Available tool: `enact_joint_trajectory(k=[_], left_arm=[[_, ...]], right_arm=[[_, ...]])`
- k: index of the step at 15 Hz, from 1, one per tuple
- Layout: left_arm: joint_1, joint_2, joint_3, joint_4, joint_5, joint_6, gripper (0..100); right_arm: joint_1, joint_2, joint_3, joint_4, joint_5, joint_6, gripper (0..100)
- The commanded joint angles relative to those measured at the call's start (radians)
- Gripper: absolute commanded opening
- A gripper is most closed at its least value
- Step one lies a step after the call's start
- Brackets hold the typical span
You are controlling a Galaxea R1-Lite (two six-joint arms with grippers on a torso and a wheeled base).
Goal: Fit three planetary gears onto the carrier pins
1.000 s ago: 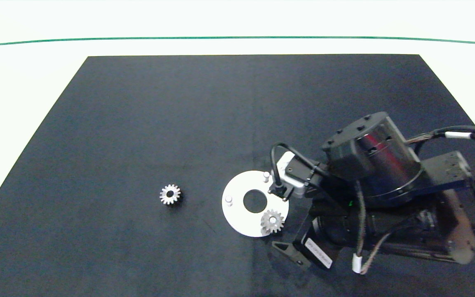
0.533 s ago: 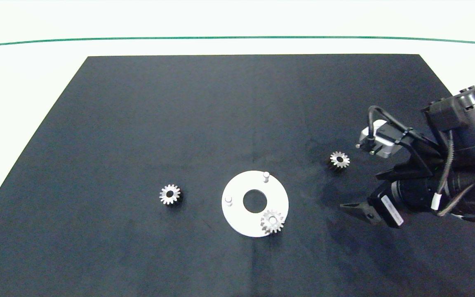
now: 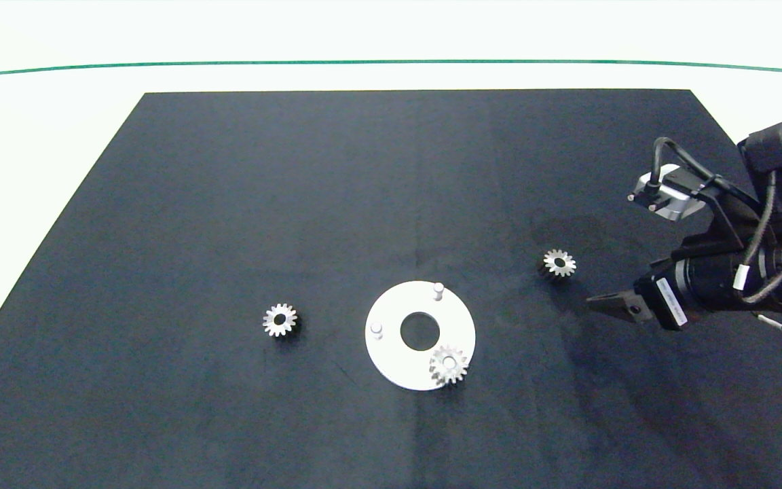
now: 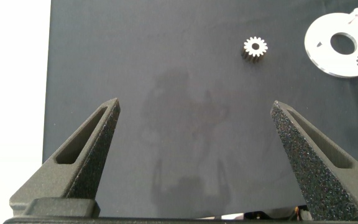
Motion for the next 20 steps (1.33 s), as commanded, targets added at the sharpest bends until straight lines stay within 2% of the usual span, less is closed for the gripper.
enact_joint_trajectory(k=[1, 7, 14, 20], left_arm=[[0.0, 0.001, 0.0, 0.003, 0.0, 0.0, 100], [0.0, 0.004, 0.001, 0.003, -0.002, -0.001, 100], [0.0, 0.004, 0.0, 0.003, -0.002, -0.006, 100], [0.0, 0.003, 0.0, 0.003, -0.002, -0.006, 100]], right_arm=[[-0.015, 0.075, -0.039, -0.008, 0.054, 0.001, 100], [-0.017, 0.13, -0.03, -0.123, 0.052, 0.001, 100], [-0.014, 0.187, -0.036, -0.201, 0.054, -0.001, 100], [-0.011, 0.229, -0.042, -0.24, 0.054, -0.001, 100]])
